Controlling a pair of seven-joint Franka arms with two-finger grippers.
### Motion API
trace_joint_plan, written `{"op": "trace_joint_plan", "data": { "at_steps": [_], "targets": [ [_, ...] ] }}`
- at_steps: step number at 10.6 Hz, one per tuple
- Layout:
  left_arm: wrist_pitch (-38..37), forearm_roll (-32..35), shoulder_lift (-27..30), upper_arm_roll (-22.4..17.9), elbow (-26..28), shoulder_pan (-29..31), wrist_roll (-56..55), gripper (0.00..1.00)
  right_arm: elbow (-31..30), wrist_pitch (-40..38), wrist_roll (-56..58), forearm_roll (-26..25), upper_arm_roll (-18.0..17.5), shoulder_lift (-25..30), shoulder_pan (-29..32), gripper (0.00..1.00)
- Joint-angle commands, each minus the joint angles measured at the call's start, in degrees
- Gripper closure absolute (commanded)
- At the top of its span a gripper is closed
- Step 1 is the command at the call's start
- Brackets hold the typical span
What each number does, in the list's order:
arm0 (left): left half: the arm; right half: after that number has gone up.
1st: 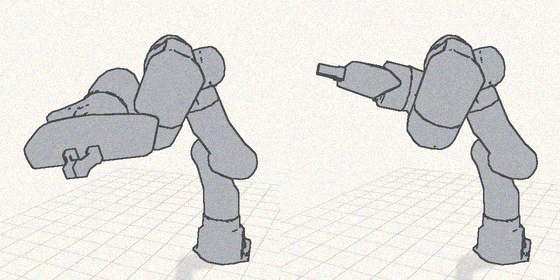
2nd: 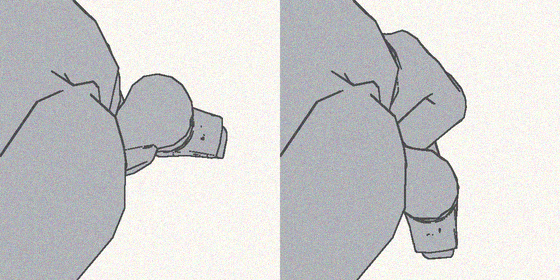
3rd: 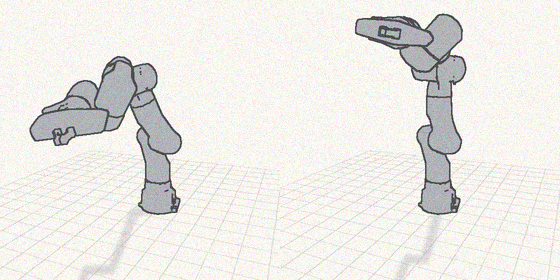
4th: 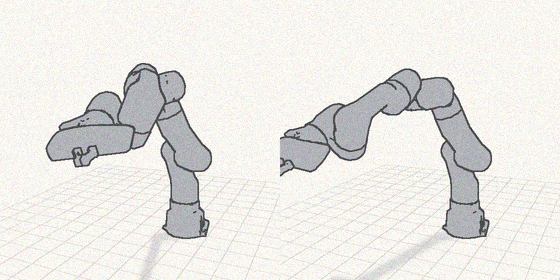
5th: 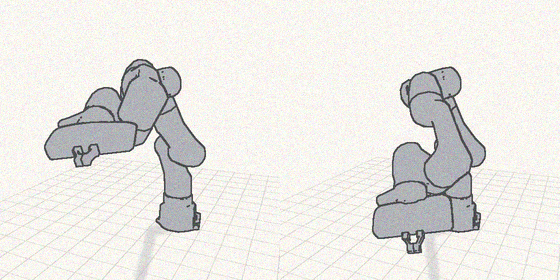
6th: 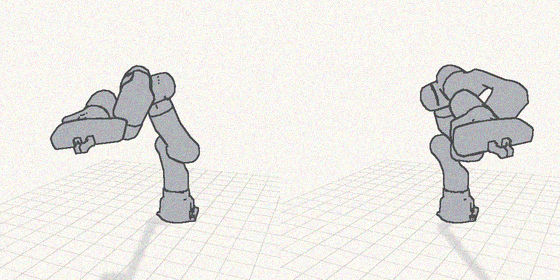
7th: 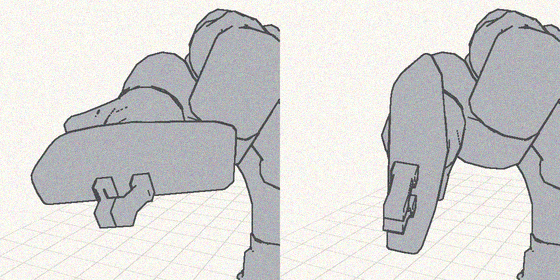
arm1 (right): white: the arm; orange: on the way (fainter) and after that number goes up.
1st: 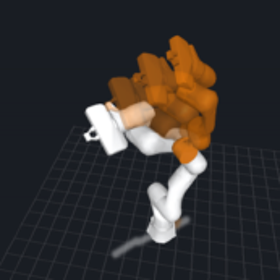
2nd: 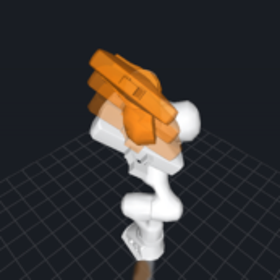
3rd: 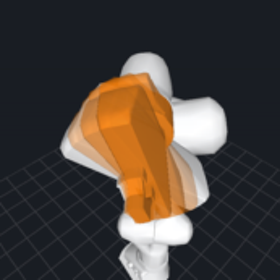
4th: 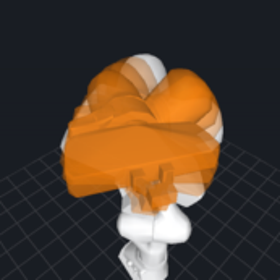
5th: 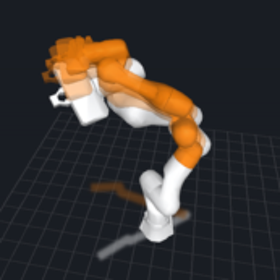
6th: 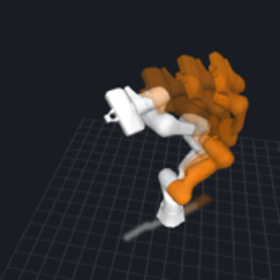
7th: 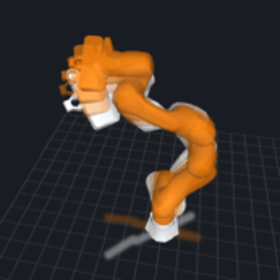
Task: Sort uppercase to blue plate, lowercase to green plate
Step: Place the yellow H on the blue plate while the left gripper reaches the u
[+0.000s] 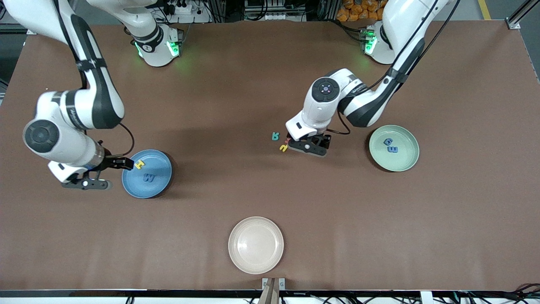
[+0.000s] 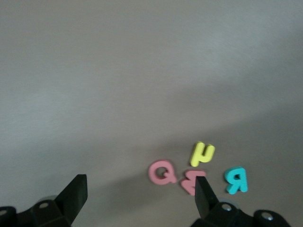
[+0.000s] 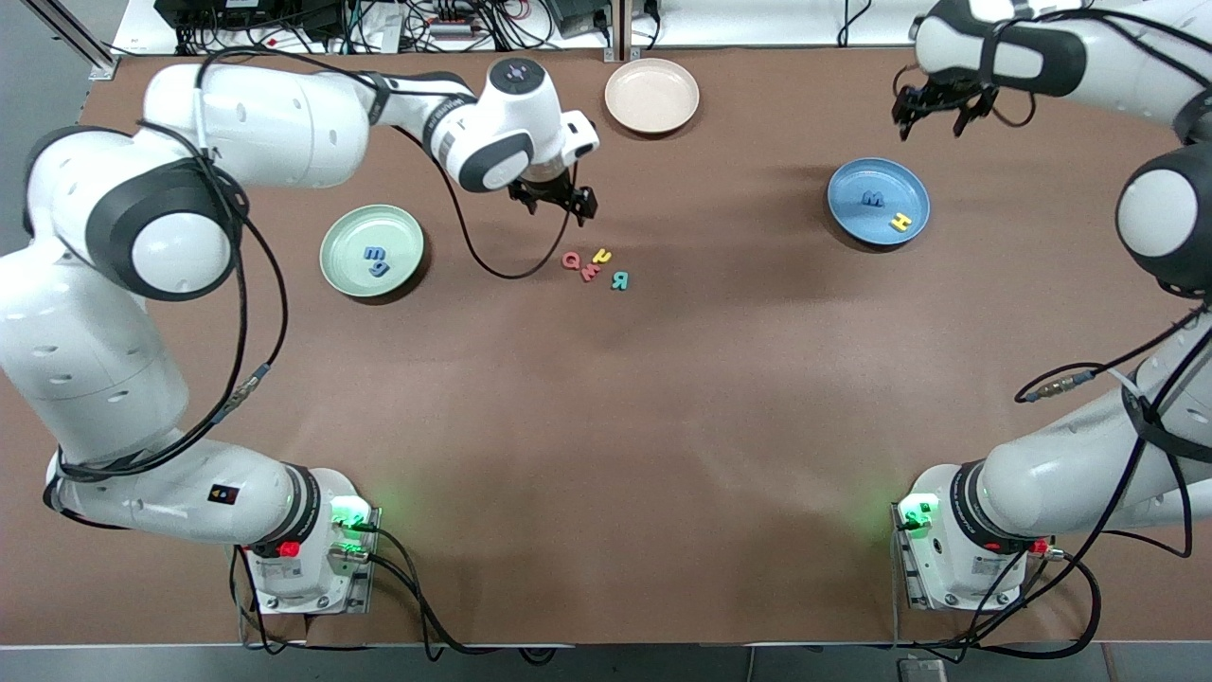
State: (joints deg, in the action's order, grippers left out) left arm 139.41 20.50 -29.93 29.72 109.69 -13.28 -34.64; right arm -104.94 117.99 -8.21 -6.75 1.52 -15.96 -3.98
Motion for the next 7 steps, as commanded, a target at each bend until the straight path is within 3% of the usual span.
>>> {"op": "trace_joint_plan", "data": {
  "at_steps": [1, 3, 4, 6, 7],
  "targets": [
    [2.3, 2.4, -3.5, 0.2, -2.4, -2.2, -0.4, 0.00, -0.3, -0.9, 0.5, 0.9, -0.4, 4.4, 0.9, 0.06],
    [4.4, 4.7, -6.2, 0.2, -3.5, -3.9, -0.3, 0.00, -0.2, -1.3, 0.6, 2.6, -0.6, 6.8, 0.9, 0.06],
    [4.5, 6.7, -7.3, 0.2, -4.5, -4.0, -0.2, 0.00, 0.1, -1.3, 0.8, 7.1, -0.6, 8.3, 1.0, 0.06],
    [4.5, 8.6, -8.8, 0.2, -5.2, -4.4, 0.3, 0.01, 0.9, -3.4, 0.9, 9.6, -0.6, 10.2, 1.4, 0.05],
    [4.5, 8.8, -8.9, 0.2, -5.2, -4.5, 0.9, 0.10, 1.5, -4.8, 1.0, 9.6, -0.6, 10.8, 1.4, 0.05]
  ]
}}
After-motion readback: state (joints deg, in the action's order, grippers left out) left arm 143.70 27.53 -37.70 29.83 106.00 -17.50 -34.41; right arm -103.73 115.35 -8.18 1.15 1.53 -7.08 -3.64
